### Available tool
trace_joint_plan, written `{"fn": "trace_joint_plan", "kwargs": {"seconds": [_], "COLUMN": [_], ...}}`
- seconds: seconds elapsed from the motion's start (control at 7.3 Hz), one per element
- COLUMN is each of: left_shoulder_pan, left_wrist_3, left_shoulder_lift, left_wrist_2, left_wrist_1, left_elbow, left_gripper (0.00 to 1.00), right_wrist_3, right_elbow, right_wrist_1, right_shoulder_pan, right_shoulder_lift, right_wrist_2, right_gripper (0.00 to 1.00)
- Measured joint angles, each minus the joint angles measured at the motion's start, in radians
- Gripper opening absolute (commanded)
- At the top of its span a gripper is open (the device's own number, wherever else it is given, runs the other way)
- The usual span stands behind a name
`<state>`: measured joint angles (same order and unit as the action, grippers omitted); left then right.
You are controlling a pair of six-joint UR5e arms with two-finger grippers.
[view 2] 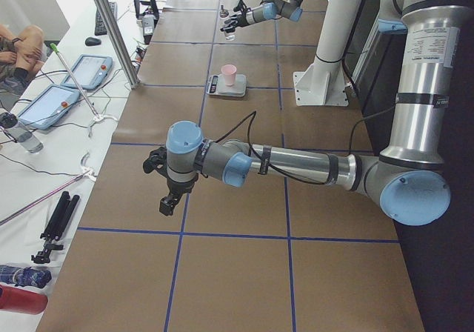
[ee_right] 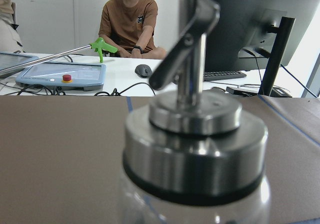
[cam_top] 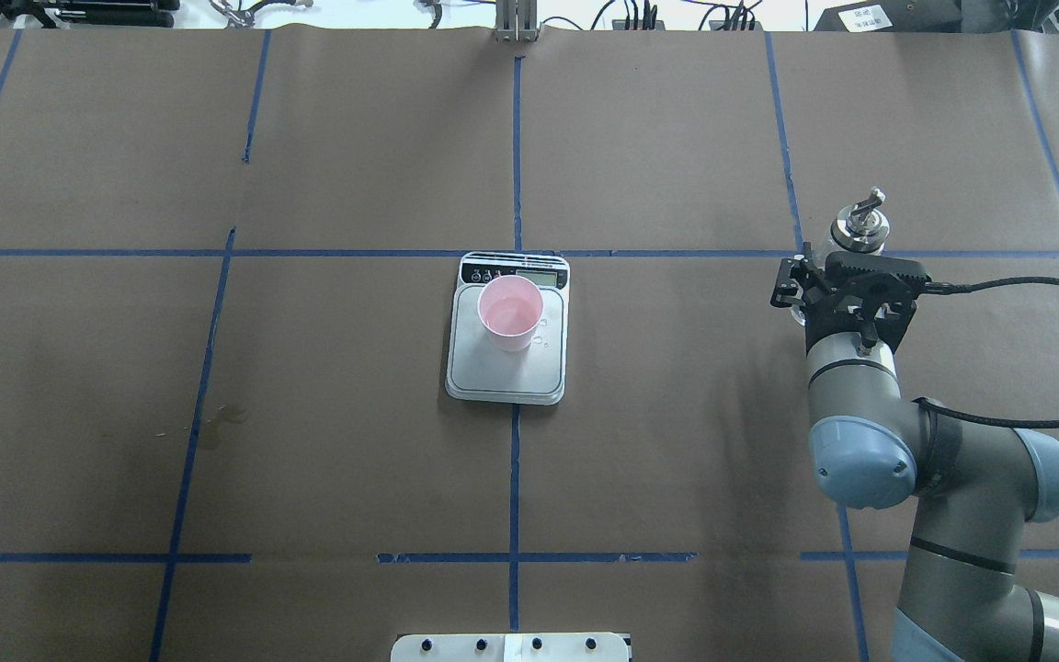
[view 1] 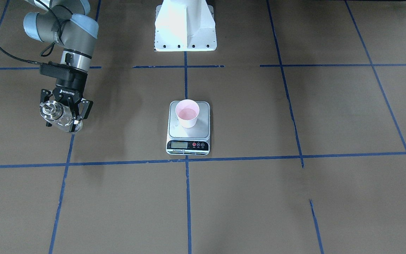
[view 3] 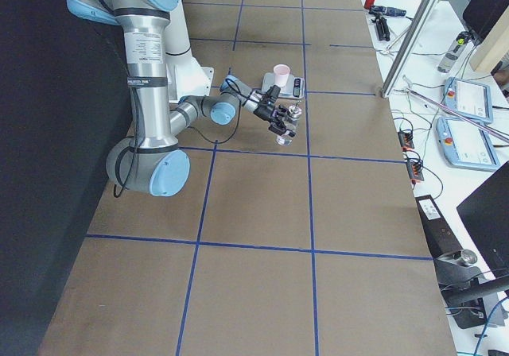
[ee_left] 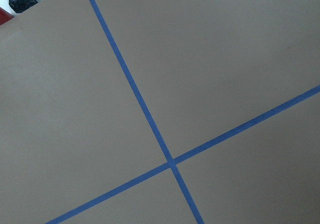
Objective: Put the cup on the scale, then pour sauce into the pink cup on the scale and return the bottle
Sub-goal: 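Carry the glass bottle back toward its original spot with the right gripper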
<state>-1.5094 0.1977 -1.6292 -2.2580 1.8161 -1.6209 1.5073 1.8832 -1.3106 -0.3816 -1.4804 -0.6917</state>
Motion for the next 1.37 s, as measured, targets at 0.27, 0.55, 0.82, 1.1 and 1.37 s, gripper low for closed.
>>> {"fn": "trace_joint_plan", "kwargs": {"seconds": [0.27,0.55,0.82,1.1,1.37], "left_shoulder_pan": [0.0,0.0,0.0,0.0,0.0], "left_wrist_3": [0.0,0.0,0.0,0.0,0.0], "left_shoulder_lift": [0.0,0.0,0.0,0.0,0.0], "left_wrist_2": [0.001,0.001,0.002,0.003,0.003], "left_wrist_1": [0.0,0.001,0.001,0.0,0.0], "left_elbow": [0.0,-0.002,-0.004,-0.003,-0.003], "left_gripper": [1.0,1.0,1.0,1.0,1.0], "right_wrist_3": [0.041,0.022,-0.009,-0.021,-0.024], "right_elbow": [-0.06,-0.152,-0.168,-0.167,-0.167], "right_wrist_1": [0.127,0.319,0.365,0.37,0.37], "right_shoulder_pan": [0.003,0.005,0.007,0.028,0.061], "right_shoulder_lift": [-0.029,-0.044,-0.043,-0.046,-0.053], "right_wrist_2": [0.043,0.059,0.085,0.118,0.146], "right_gripper": [0.0,0.0,0.0,0.0,0.0]}}
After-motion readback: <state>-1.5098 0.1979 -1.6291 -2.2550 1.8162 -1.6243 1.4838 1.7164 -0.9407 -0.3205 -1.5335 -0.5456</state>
